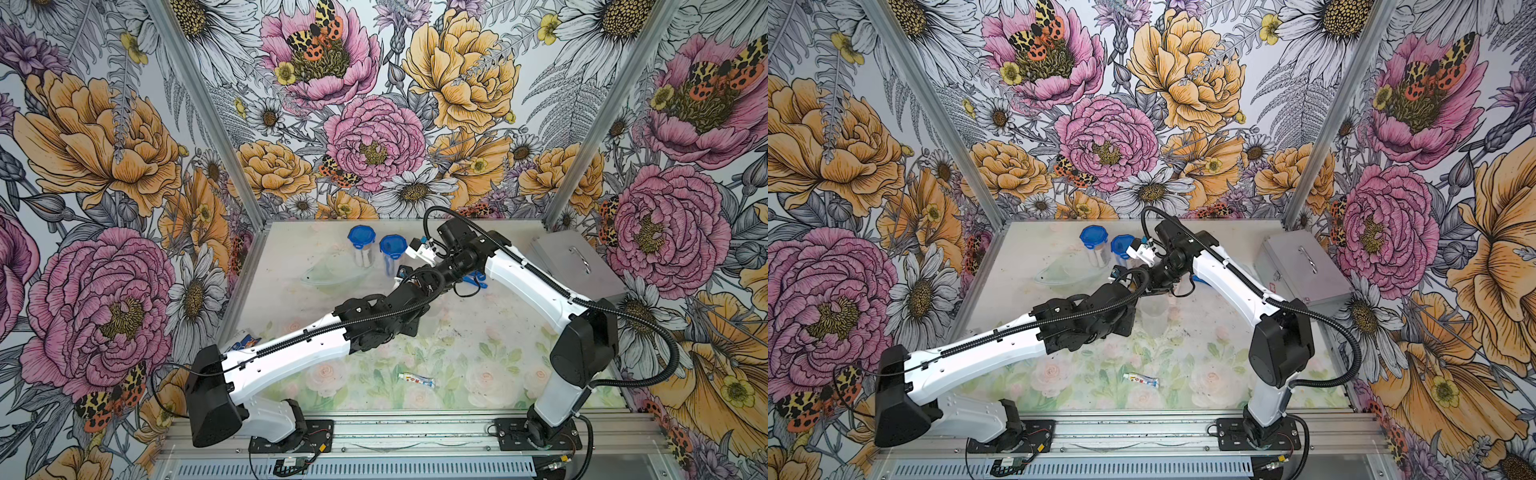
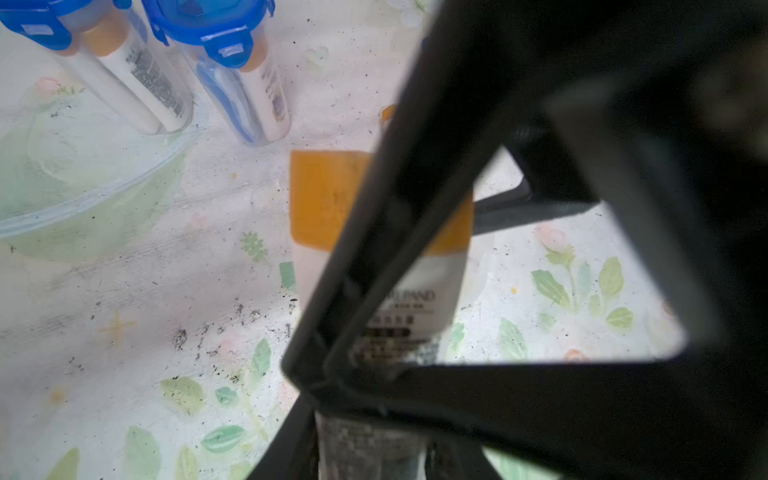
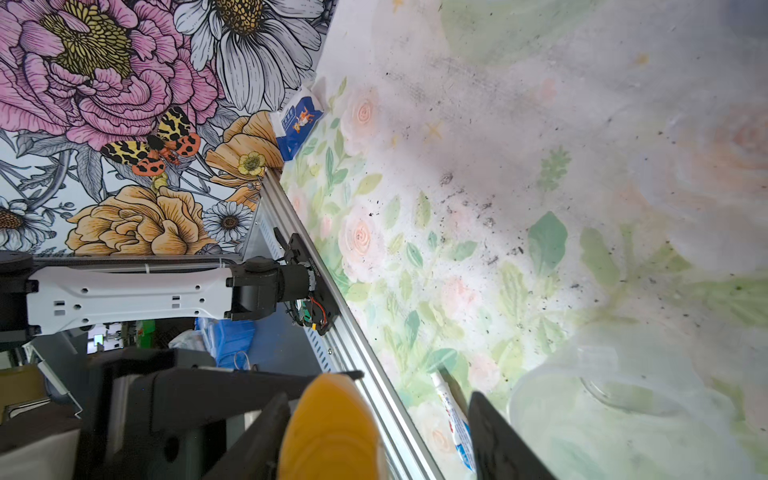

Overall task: Pack away toiletry kits
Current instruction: Pick up the toiletry item from the center of the board.

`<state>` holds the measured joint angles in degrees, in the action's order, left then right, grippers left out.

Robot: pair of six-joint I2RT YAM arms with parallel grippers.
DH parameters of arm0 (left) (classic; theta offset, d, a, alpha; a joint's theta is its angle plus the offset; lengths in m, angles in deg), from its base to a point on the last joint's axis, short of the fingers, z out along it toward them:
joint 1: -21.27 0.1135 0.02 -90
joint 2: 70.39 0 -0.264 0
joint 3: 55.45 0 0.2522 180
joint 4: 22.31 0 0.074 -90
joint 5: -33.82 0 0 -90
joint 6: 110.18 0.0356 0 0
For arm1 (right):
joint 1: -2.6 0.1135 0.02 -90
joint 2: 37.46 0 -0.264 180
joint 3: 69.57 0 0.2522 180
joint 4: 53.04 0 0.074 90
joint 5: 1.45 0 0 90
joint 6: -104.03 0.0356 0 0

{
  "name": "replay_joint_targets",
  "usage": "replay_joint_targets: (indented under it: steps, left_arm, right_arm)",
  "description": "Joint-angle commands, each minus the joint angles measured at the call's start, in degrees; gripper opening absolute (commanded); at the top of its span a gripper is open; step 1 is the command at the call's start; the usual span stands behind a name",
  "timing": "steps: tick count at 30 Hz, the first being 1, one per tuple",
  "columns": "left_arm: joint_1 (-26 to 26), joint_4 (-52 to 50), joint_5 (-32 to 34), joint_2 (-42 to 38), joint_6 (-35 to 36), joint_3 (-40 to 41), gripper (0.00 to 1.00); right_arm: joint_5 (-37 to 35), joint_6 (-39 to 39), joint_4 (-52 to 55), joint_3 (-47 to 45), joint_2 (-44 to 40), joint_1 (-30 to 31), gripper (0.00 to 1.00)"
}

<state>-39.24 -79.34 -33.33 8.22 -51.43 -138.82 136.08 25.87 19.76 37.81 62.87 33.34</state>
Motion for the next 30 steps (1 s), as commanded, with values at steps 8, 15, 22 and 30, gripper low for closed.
replay_joint_targets:
  steps: [8, 15, 22, 30]
  left_arm:
    - [3.5, 4.8, -4.6, -1.0, 2.4, 1.1, 0.31]
    - [5.7, 5.8, -6.2, -0.4, 2.6, 1.6, 0.65]
    - [8.7, 5.7, -7.9, -5.5, -2.3, 6.1, 0.90]
    - [17.9, 4.9, -13.6, -10.9, -7.5, 12.1, 0.90]
  right_arm:
    - [4.3, -0.7, -2.6, 1.1, 0.3, 0.4, 0.21]
    - [2.7, -0.7, -2.9, 0.2, -0.4, 0.0, 0.07]
    - [-15.1, -2.5, -4.3, -1.2, -6.1, -0.7, 0.02]
    - [-29.1, -3.7, -10.6, -5.1, -11.1, 0.3, 0.01]
